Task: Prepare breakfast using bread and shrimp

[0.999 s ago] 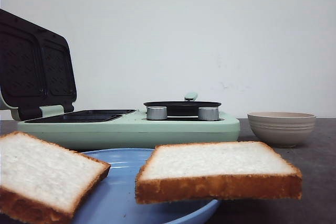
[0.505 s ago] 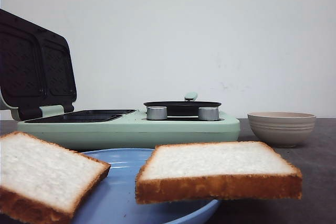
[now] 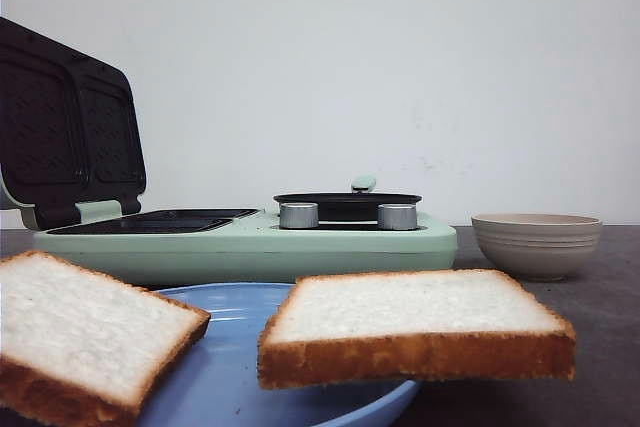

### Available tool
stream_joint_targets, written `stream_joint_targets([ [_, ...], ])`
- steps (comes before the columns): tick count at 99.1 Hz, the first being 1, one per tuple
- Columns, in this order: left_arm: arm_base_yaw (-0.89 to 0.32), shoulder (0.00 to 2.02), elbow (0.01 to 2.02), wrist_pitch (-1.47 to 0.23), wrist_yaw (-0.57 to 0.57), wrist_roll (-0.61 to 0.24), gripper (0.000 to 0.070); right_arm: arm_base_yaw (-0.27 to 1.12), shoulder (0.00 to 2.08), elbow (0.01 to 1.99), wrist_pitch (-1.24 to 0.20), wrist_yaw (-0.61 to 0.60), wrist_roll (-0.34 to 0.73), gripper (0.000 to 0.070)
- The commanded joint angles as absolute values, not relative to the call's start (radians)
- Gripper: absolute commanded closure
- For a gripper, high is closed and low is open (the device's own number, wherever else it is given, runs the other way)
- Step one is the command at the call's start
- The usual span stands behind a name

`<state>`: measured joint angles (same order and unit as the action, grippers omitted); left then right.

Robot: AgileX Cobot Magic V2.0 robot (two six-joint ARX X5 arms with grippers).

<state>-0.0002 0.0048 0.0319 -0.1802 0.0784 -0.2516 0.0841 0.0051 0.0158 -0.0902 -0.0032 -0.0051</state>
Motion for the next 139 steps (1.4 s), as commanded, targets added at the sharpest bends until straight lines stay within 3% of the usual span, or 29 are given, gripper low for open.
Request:
stream_joint_targets([
  [1,0.001,0.004,0.014,-0.186,0.083,-0.332,0.0700,0.085,0.004,0.013,-0.081,-0.006,0.137,0.0700],
  [14,0.001,0.004,0.014,-0.186,0.083,-0.374,0.0700,0.085,0.004,0.013,-0.081,-0.007,0.240,0.0700],
  [33,0.001,0.004,0.026,-0.188,0.089,-0.466,0.0697,0.085,0.004,0.048,-0.083,-0.010,0.257,0.0700],
  [51,-0.001,0.007,0.088,-0.246,0.110,-0.465,0.0694,0.085,0.022,0.154,-0.132,-0.010,0.293,0.0700],
  [74,-0.001,0.125,0.260,-0.317,0.128,-0.452,0.0694,0.085,0.232,0.389,-0.349,-0.018,0.292,0.0700],
  [92,-0.001,0.317,0.430,-0.470,0.236,-0.358,0.0695,0.086,0.476,0.562,-0.503,-0.076,0.279,0.0700],
  [105,0.000,0.404,0.517,-0.595,0.259,-0.352,0.0695,0.086,0.567,0.623,-0.505,-0.085,0.280,0.0700],
  [126,0.000,0.418,0.529,-0.610,0.266,-0.353,0.0695,0.086,0.596,0.631,-0.510,-0.126,0.277,0.0700],
  [139,-0.001,0.420,0.529,-0.646,0.365,-0.345,0.0694,0.086,0.596,0.631,-0.510,-0.195,0.269,0.0700],
])
